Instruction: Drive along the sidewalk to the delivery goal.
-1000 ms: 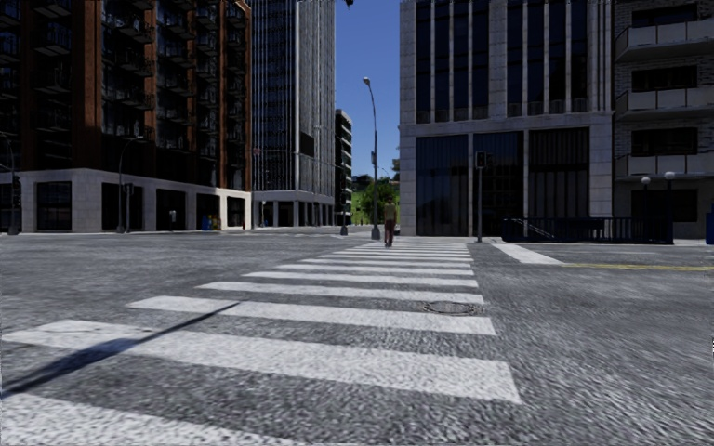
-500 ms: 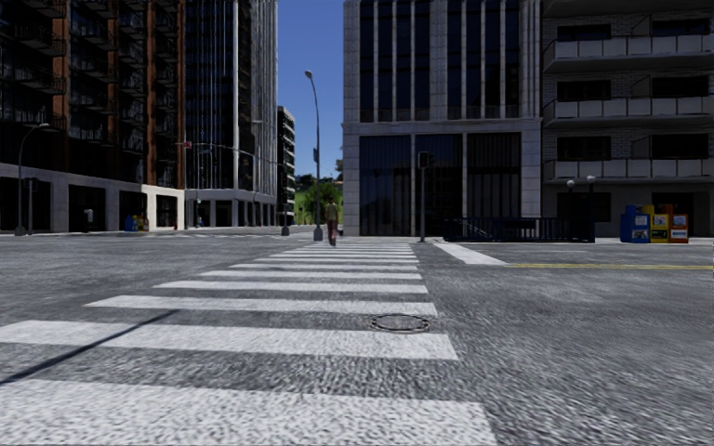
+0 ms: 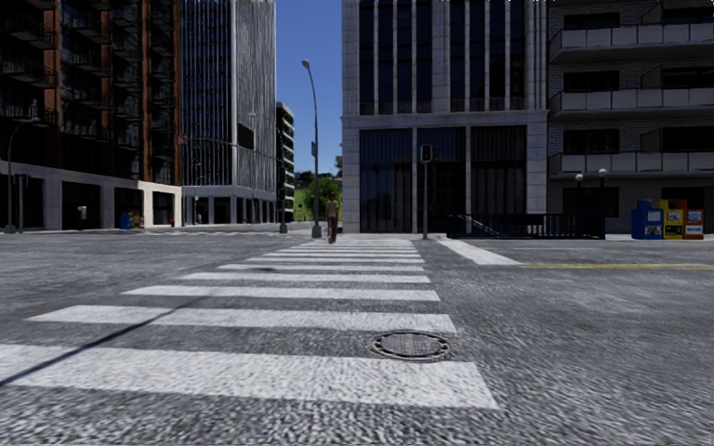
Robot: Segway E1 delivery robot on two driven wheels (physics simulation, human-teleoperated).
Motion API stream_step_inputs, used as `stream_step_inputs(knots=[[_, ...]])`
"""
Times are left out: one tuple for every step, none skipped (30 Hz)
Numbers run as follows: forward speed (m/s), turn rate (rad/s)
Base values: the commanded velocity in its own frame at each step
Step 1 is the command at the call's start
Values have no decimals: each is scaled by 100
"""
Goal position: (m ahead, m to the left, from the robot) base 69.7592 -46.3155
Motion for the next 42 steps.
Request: stream_step_inputs(knots=[[200, 0], [200, 0], [200, 0], [200, 0], [200, 0], [200, 0], [200, 0], [200, 0], [200, 0], [200, 0], [200, 0], [200, 0], [200, 0], [200, 0], [200, 0], [200, 0], [200, 0], [200, 0], [200, 0], [200, 0], [200, 0], [200, 0], [200, 0], [200, 0], [200, 0], [200, 0], [200, 0], [200, 0], [200, 0], [200, 0], [200, 0], [200, 0], [200, 0], [200, 0], [200, 0], [200, 0], [200, 0], [200, 0], [200, 0], [200, 0], [200, 0], [200, 0]])
